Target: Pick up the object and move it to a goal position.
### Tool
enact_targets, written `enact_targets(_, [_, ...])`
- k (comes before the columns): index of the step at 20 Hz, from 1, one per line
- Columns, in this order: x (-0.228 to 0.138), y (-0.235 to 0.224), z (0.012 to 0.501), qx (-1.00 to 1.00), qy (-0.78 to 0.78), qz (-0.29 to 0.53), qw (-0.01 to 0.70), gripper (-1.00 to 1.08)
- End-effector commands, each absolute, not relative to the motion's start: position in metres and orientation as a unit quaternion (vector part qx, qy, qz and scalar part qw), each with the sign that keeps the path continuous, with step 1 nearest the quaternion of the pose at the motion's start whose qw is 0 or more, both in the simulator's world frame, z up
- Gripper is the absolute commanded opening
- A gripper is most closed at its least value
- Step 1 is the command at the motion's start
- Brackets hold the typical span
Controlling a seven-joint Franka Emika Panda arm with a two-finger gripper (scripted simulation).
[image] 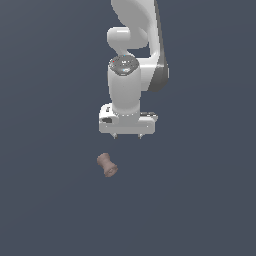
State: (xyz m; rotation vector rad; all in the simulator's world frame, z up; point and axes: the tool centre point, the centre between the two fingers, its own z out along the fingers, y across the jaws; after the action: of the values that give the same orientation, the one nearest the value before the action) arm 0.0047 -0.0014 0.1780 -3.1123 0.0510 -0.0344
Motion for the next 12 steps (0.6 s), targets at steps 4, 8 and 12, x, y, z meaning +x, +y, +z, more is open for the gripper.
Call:
enact_targets(4, [0.004,0.0,0.181,-1.0,0.017,-0.012,0.014,1.0])
enact_targets(8, [0.004,0.004,0.192,-1.0,0.018,-0.013,0.014,1.0])
enact_targets(12, [0.003,0.006,0.196,-1.0,0.018,-0.014,0.014,1.0])
